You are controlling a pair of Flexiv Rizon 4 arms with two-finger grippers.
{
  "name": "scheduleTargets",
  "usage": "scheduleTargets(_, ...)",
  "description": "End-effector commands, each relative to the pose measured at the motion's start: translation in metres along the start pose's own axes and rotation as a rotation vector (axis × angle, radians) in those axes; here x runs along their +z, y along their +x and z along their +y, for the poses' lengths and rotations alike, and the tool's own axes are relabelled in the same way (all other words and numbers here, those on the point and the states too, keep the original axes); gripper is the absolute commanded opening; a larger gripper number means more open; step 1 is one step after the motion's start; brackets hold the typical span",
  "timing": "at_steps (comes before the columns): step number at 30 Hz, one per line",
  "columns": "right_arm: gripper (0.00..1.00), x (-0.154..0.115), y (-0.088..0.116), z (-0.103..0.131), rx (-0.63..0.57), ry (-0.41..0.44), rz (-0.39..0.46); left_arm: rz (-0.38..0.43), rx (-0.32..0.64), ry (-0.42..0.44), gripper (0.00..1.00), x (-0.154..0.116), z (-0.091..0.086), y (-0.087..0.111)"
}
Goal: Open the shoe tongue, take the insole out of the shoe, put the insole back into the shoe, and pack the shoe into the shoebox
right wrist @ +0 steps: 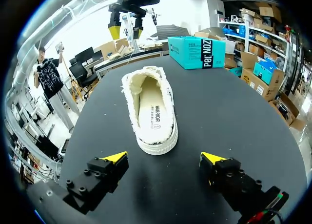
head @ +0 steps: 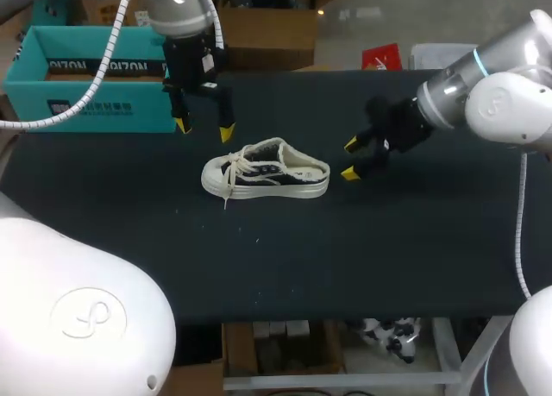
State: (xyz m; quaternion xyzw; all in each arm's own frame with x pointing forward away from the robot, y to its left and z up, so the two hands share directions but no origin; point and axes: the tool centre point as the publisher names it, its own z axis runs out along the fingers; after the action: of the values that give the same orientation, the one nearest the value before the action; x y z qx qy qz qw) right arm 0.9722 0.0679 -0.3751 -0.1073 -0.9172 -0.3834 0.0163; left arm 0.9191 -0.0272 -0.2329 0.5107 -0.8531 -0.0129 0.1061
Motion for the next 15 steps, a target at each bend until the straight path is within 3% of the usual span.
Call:
scheduleTargets(1, 1.00, 0.007, -0.006, -0.007, -0.009, -0.023, 0.007, -0.001, 0.002, -0.018, 1.00, 0.003, -0.007, 0.003)
scheduleTargets(15, 1.00, 0.038, -0.002, -0.007, -0.039, -0.100, -0.003, 0.004, 0.011, -0.042, 1.00, 0.012, -0.018, 0.016)
